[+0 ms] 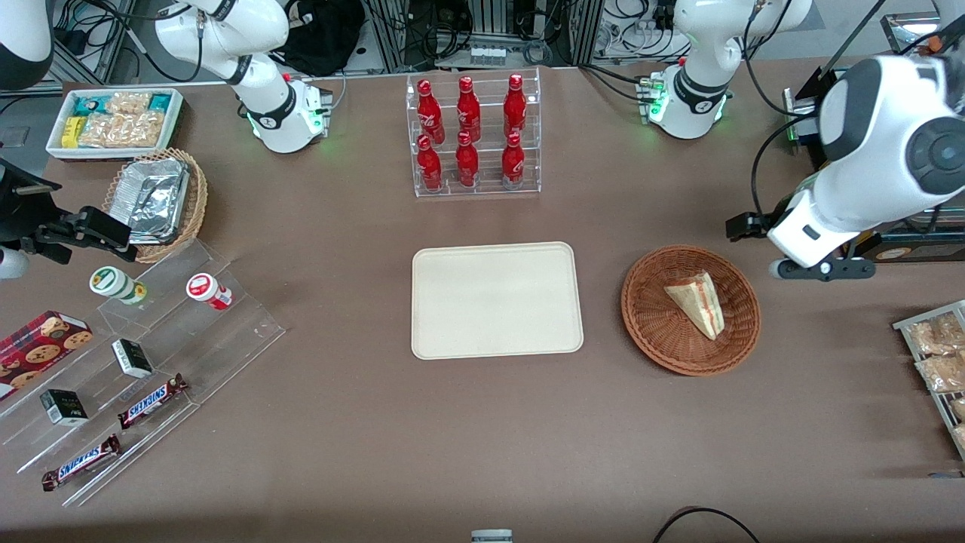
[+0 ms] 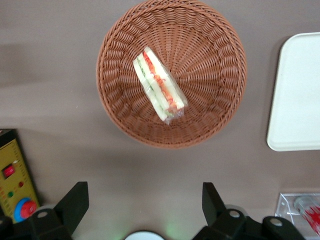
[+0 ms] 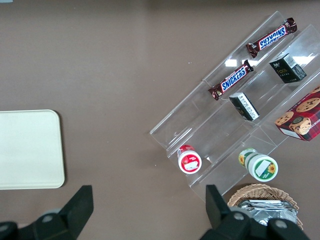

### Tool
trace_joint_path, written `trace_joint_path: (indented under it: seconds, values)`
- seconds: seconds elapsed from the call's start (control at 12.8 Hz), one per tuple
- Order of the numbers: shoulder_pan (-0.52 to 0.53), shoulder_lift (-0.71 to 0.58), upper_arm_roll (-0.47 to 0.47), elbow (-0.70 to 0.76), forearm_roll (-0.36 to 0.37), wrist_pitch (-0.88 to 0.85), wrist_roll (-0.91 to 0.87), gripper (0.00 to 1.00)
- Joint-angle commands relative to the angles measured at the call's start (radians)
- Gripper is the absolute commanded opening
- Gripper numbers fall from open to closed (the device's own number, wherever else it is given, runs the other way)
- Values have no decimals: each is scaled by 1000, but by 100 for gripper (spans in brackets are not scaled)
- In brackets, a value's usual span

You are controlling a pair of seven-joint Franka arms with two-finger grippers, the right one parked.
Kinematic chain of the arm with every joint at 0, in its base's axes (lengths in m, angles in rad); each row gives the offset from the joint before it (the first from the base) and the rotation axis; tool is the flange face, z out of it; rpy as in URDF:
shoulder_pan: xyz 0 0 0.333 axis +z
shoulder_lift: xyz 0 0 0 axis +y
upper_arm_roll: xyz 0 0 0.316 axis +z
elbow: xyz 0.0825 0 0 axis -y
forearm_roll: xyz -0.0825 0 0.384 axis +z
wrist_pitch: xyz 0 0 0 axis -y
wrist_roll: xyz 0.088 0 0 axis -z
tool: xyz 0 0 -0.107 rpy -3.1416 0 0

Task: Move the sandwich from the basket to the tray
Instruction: 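Move the left gripper down over the wrapped sandwich in the wicker basket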

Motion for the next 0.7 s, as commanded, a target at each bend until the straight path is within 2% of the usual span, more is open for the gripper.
trace_joint_path:
  seconds: [0.0,0.31,0.63]
  values:
    - [7,-28,-5,-131,6,137,7,100]
    - [10,-16,-4,-343,-3,453,-7,100]
    - [1,48,-4,-368,-5,550,-209,100]
